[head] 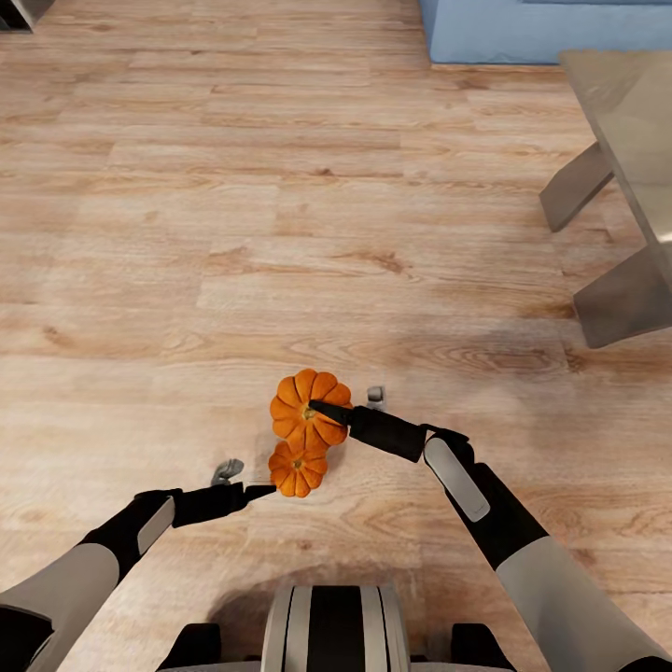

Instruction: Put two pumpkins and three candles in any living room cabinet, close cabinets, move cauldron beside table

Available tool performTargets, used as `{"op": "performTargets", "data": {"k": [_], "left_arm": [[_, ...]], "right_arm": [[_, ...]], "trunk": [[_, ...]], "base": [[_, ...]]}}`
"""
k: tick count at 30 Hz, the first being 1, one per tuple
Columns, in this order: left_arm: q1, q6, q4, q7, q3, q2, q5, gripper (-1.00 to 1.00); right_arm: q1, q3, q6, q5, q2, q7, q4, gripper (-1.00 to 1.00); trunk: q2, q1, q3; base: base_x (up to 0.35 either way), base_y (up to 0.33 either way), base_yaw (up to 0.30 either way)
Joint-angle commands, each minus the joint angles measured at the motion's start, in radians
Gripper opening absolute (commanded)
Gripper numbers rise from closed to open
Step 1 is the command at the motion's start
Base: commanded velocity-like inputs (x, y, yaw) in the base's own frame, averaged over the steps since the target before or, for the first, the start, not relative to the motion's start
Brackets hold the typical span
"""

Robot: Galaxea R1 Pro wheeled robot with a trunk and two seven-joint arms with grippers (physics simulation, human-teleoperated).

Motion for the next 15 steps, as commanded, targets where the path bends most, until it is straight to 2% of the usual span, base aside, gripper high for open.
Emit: {"op": "performTargets", "data": {"k": [1, 5, 10, 15], "left_arm": [[0.000, 0.000, -0.001, -0.001, -0.003, 0.001, 0.001, 1.00], [0.000, -0.003, -0.002, -0.003, -0.004, 0.004, 0.007, 1.00], [0.000, -0.013, -0.002, -0.001, -0.004, 0.001, 0.006, 1.00], [0.000, -0.017, -0.002, -0.001, 0.003, 0.004, 0.008, 1.00]], "right_arm": [[0.000, 0.000, 0.000, -0.001, 0.000, 0.000, 0.000, -1.00], [0.000, 0.000, 0.000, -0.001, 0.000, 0.000, 0.000, -1.00], [0.000, 0.000, 0.000, -0.001, 0.000, -0.001, 0.000, -1.00], [0.000, 0.000, 0.000, -0.001, 0.000, 0.000, 0.000, -1.00]], "trunk": [[0.000, 0.000, 0.000], [0.000, 0.000, 0.000], [0.000, 0.000, 0.000], [0.000, 0.000, 0.000]], "base": [[0.000, 0.000, 0.000], [0.007, 0.000, 0.000], [0.213, 0.000, 0.000], [0.050, 0.000, 0.000]]}}
